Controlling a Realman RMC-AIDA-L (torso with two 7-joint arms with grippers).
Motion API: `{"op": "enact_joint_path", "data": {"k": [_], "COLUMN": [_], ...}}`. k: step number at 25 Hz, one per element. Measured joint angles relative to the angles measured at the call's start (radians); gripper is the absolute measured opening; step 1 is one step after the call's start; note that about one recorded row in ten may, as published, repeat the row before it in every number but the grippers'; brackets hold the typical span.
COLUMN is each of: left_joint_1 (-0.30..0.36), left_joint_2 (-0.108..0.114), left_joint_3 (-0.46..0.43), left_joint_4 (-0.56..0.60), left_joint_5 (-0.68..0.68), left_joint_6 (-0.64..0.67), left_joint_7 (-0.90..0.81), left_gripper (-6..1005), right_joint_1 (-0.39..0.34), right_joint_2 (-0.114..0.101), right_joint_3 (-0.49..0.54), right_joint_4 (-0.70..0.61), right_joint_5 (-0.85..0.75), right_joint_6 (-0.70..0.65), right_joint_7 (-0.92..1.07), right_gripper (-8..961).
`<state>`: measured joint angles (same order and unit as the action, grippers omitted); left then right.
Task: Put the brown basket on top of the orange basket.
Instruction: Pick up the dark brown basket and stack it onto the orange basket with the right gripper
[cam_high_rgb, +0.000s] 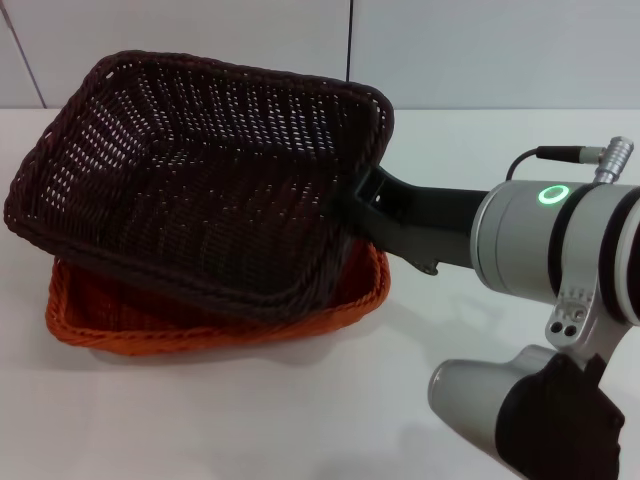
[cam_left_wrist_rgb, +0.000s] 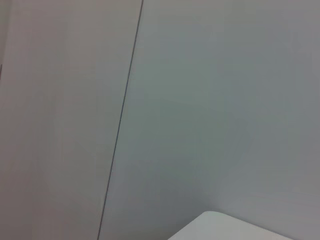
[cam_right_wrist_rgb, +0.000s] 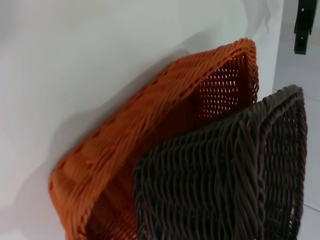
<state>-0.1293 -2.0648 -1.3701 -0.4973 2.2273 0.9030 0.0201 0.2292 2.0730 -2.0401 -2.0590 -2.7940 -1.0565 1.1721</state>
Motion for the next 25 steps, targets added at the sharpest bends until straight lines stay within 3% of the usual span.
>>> {"op": "enact_joint_path", "data": {"k": [13,19,25], "left_joint_1": [0.0,0.001,0.0], "left_joint_2": [-0.003,-0.003,-0.002], "left_joint_3": [0.003,0.004,0.002], "left_joint_4": [0.001,-0.004,-0.008], "left_joint_5": [0.0,-0.001,-0.001], "left_joint_6": [-0.003,-0.005,-0.008], "left_joint_7": [0.0,0.001,0.006], "left_gripper": [796,796,796], "right_joint_1": [-0.051,-0.069,-0.098], "right_joint_2": [-0.006,-0.027,-0.025], "right_joint_3": [-0.021,-0.034,-0.038], "right_joint_4": [-0.004,-0.006,-0.007], "right_joint_5": [0.046,0.047,0.047], "right_joint_6": [0.094,0.16,0.196], "right_joint_7": [-0.119,-0.139,-0.163], "right_gripper": [205,210,235]}}
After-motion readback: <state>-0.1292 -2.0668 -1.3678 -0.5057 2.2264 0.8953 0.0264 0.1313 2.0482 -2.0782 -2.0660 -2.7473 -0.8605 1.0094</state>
